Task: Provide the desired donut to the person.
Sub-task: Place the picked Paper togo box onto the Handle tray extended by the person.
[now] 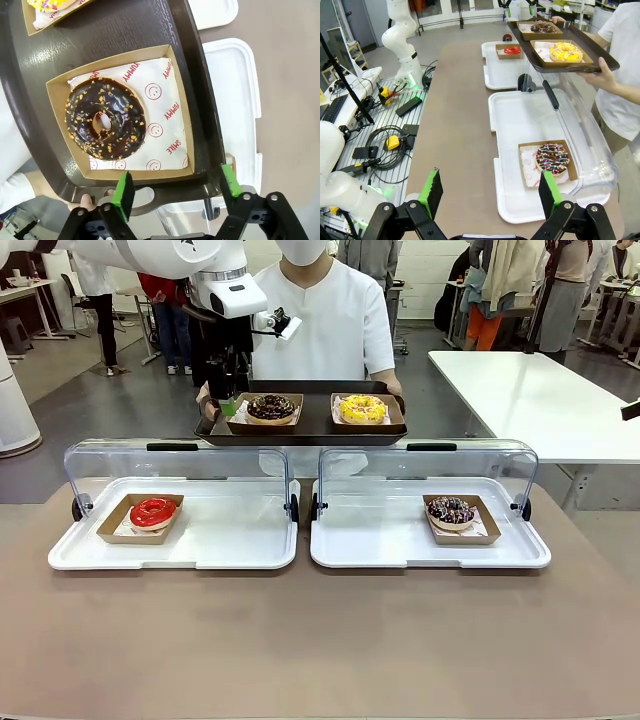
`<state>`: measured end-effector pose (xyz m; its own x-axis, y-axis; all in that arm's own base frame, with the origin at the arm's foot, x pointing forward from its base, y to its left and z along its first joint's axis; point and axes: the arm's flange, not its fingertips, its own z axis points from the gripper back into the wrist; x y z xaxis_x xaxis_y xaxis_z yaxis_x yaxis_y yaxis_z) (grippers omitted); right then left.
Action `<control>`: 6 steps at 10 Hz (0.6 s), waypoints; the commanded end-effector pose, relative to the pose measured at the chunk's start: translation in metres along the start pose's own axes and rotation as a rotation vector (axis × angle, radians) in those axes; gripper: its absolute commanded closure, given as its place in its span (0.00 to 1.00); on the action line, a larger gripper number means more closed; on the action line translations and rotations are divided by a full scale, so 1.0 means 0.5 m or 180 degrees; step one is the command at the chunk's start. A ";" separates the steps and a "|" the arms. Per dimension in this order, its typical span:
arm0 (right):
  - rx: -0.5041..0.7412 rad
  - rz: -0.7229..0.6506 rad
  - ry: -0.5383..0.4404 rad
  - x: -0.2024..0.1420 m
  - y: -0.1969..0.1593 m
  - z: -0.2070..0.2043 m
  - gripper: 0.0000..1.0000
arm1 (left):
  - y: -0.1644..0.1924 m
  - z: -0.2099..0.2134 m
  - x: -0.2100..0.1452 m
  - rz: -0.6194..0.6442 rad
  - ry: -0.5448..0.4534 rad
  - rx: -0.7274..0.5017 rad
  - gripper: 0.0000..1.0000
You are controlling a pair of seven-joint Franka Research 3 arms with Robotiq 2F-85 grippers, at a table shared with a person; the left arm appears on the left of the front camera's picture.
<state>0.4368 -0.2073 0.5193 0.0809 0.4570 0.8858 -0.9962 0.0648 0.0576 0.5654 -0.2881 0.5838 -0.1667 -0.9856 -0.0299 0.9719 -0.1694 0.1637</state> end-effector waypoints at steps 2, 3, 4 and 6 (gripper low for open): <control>0.0003 0.0000 -0.0006 -0.001 -0.001 -0.001 0.00 | -0.004 0.010 -0.008 -0.0046 -0.0087 -0.0062 0.00; 0.0003 0.0000 -0.0006 -0.001 -0.001 -0.001 0.00 | -0.003 0.010 -0.008 -0.0047 -0.0083 -0.0064 0.00; 0.0003 0.0000 -0.0006 -0.001 -0.001 -0.001 0.00 | -0.006 0.011 -0.008 -0.0043 -0.0079 -0.0061 0.00; 0.0003 0.0000 -0.0006 -0.001 -0.001 -0.001 0.00 | -0.013 0.013 -0.013 -0.0049 -0.0024 -0.0038 0.00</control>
<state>0.4368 -0.2073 0.5194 0.0809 0.4570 0.8858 -0.9962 0.0648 0.0576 0.5643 -0.2869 0.5854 -0.1664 -0.9858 -0.0217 0.9732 -0.1678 0.1570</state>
